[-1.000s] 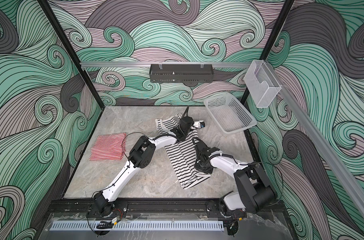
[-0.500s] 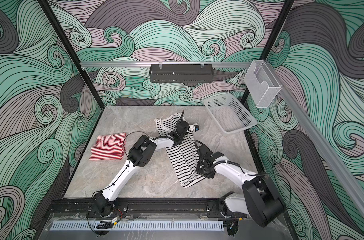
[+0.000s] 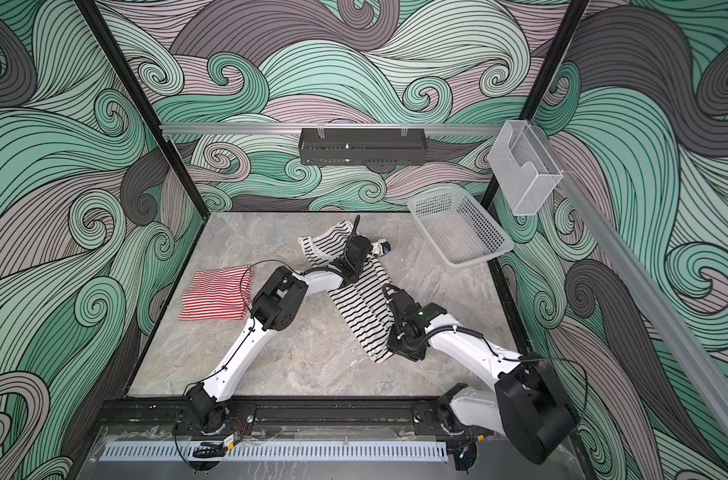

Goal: Fold and stack the tank tops

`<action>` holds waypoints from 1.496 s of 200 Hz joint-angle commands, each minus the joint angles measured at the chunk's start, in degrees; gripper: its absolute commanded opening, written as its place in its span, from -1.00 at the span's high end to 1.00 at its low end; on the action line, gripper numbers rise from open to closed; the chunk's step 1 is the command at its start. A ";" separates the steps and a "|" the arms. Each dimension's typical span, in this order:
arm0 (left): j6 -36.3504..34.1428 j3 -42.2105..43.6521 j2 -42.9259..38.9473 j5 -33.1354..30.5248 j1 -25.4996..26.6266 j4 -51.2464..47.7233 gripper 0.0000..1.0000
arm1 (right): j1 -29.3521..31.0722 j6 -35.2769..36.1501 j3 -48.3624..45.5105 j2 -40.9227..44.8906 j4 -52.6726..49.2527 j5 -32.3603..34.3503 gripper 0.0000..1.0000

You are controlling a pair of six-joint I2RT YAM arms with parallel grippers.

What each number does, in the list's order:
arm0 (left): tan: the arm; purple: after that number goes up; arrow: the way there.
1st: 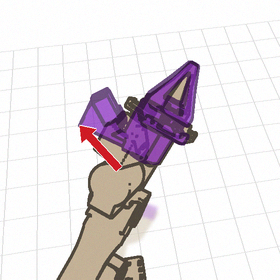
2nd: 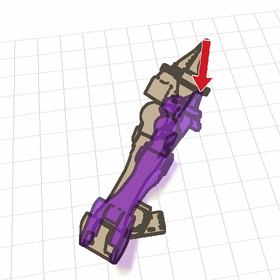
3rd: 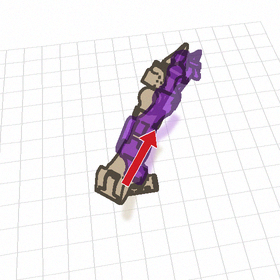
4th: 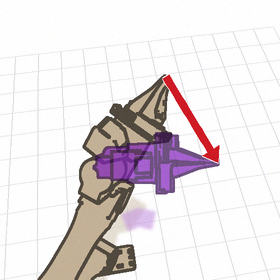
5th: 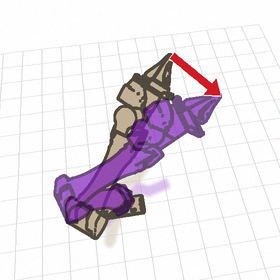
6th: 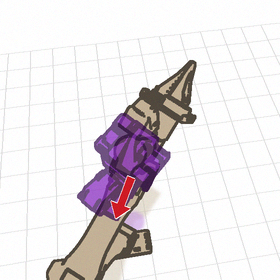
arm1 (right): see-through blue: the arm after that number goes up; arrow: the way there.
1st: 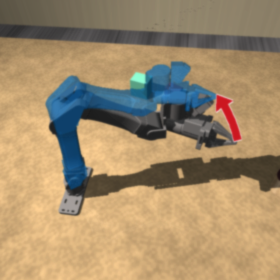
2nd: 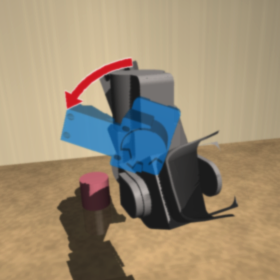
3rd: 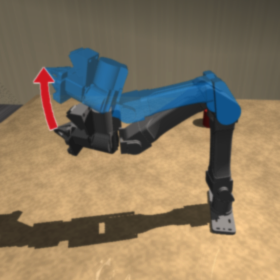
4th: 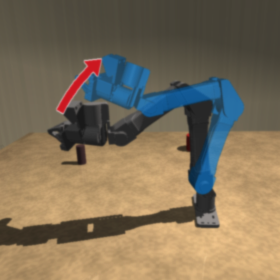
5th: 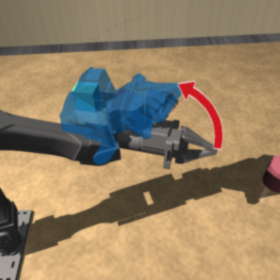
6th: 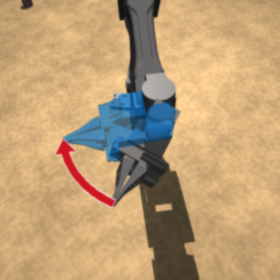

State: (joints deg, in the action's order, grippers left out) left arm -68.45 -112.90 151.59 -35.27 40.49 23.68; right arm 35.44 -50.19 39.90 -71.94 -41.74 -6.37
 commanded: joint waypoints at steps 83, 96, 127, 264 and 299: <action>11.87 7.76 -13.99 -3.58 -5.85 -9.79 -0.79 | 9.12 -0.96 12.88 -18.73 8.97 0.16 0.18; 13.01 10.81 -15.34 -2.57 -7.02 -10.96 -0.78 | 9.03 -1.26 13.01 -21.27 9.54 0.61 0.20; 17.29 16.38 -18.21 1.29 -8.59 -17.66 -0.77 | 8.94 -0.99 12.25 -24.08 9.72 0.85 0.22; 33.09 42.39 -32.99 1.14 -7.09 -35.67 -0.67 | -5.47 5.58 -3.86 -4.29 -3.76 2.04 0.19; 38.30 48.86 -38.55 2.09 -4.67 -40.94 -0.63 | -11.59 10.04 -1.13 -4.71 -6.37 2.18 0.18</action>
State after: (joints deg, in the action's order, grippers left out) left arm -36.18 -67.68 114.04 -36.01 34.35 -5.15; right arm 26.68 -44.12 36.99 -76.31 -43.42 -5.85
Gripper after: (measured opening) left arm 0.828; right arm 0.411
